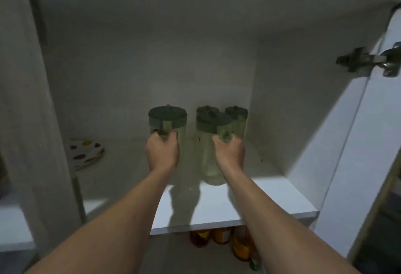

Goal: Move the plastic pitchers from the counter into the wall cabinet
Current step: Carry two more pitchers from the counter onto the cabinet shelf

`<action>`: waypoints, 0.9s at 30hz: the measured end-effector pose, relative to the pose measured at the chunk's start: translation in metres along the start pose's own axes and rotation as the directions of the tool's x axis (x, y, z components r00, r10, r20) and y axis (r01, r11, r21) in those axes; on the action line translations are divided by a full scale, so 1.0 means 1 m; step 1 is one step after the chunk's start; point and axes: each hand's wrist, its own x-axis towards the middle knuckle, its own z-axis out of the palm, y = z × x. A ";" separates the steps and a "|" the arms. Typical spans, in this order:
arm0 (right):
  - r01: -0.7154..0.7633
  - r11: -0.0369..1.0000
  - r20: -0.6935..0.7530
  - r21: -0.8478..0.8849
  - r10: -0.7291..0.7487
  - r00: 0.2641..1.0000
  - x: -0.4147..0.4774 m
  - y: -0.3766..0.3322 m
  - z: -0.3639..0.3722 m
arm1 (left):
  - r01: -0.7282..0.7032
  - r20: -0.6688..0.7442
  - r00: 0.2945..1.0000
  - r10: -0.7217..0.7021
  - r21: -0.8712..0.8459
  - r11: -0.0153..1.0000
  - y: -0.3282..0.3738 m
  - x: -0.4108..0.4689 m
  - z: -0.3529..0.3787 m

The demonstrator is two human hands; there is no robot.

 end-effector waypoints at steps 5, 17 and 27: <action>0.008 0.998 0.106 -0.069 -0.001 0.994 0.053 0.040 0.046 | -0.034 -0.039 0.998 0.044 0.233 0.972 -0.033 0.045 0.034; 0.050 0.999 0.191 -0.001 -0.049 0.980 0.124 0.091 0.149 | 0.040 -0.189 0.982 -0.005 0.184 0.982 -0.099 0.132 0.071; 0.036 0.999 0.239 0.010 -0.037 0.970 0.158 0.104 0.182 | 0.078 -0.176 0.983 -0.055 0.126 0.989 -0.117 0.162 0.089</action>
